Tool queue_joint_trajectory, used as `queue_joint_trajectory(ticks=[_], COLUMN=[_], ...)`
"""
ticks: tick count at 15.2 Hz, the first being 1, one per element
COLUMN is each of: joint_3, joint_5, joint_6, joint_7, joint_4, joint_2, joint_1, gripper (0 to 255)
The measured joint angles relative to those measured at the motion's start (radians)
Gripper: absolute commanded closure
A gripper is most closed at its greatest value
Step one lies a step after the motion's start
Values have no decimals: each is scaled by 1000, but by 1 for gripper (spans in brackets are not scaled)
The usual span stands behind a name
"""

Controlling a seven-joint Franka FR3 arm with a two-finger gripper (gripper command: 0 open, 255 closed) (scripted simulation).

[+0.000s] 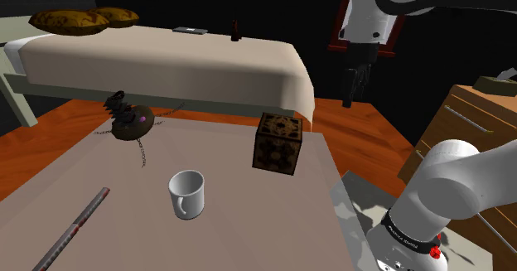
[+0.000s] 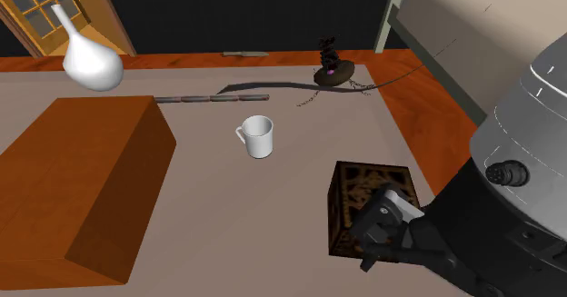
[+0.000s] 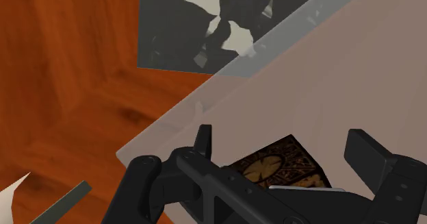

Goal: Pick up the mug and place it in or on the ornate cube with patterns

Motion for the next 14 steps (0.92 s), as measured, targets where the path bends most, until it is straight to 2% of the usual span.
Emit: queue_joint_trajectory(ticks=[4, 14], joint_3=[35, 193], joint_5=[33, 147], joint_6=[46, 314], joint_7=[34, 172], joint_4=[-15, -22], joint_2=[22, 226], joint_1=[17, 84], gripper=[0, 0])
